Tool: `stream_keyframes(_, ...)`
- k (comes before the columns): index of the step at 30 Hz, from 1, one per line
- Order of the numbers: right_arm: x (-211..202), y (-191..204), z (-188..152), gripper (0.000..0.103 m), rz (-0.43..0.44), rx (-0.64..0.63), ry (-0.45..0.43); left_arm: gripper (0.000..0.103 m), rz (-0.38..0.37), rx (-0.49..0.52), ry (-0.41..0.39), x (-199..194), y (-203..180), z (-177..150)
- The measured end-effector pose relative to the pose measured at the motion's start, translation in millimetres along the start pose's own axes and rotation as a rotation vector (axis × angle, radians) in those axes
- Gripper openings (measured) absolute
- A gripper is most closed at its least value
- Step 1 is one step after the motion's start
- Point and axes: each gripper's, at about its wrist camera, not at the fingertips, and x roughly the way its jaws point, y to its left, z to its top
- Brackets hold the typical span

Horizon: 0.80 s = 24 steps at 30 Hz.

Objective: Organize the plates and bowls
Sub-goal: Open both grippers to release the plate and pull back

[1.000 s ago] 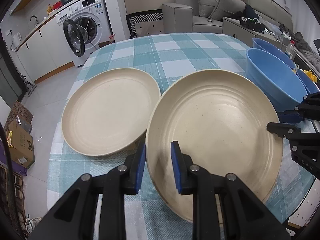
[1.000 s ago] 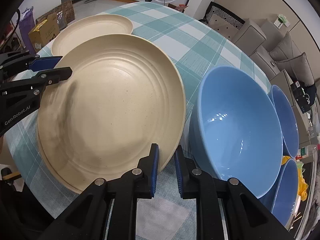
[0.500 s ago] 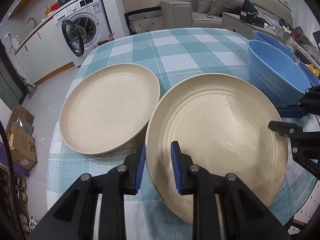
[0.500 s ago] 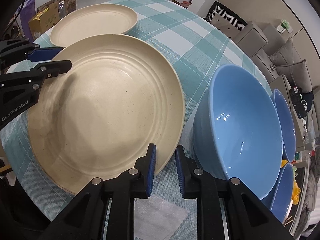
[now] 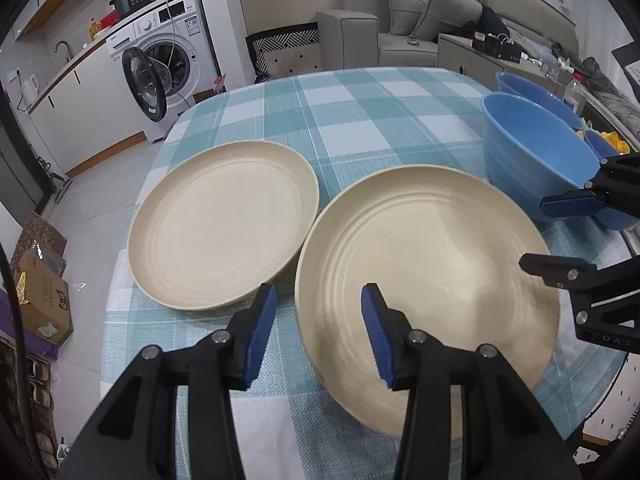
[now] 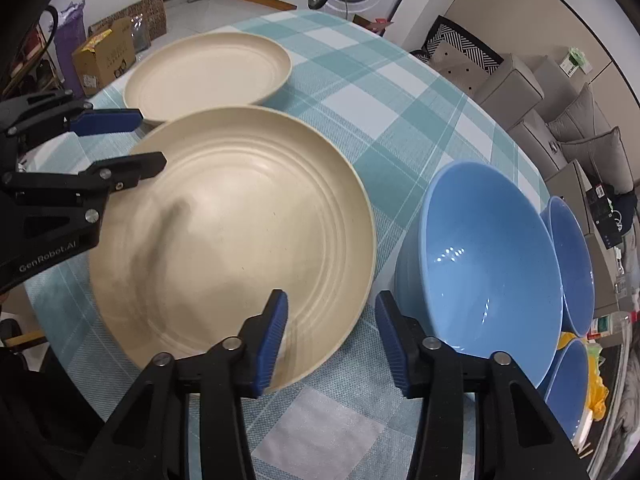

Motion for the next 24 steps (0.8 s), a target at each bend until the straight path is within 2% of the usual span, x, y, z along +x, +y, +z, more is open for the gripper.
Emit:
stream_keyframes(2, -6, -1, 2, 0.053, 0.011, 0.006, -0.014, 0.053, -0.001, -0.006, -0.015, -7, 3, 0)
stream_keyframes(6, -17, -4, 7, 0.073, 0.055, 0.029, -0.048, 0.054, 0.011, -0.020, -0.036, -19, 13, 1)
stream_keyframes(9, -26, -7, 10, 0.077, 0.095, 0.047, -0.073, 0.055, 0.023, -0.030, -0.041, -26, 21, 1)
stream_keyframes(11, -32, -10, 13, 0.081, 0.119, 0.066, -0.092, 0.060, 0.025, -0.046, -0.054, -32, 27, 1)
stream_keyframes(12, -35, -12, 14, 0.084, 0.128, 0.076, -0.101, 0.072, 0.023, -0.055, -0.061, -35, 31, 1)
stream_keyframes(13, -40, -15, 15, 0.085, 0.143, 0.091, -0.118, 0.090, 0.023, -0.068, -0.071, -38, 34, 1)
stream_keyframes(15, -47, -20, 19, 0.089, 0.161, 0.113, -0.143, 0.103, 0.036, -0.091, -0.111, -48, 42, 0)
stream_keyframes(20, -66, -32, 27, 0.100, 0.195, 0.163, -0.217, 0.103, 0.026, -0.134, -0.143, -61, 60, 0)
stream_keyframes(24, -78, -38, 36, 0.102, 0.234, 0.192, -0.259, 0.103, 0.033, -0.182, -0.159, -67, 77, -1)
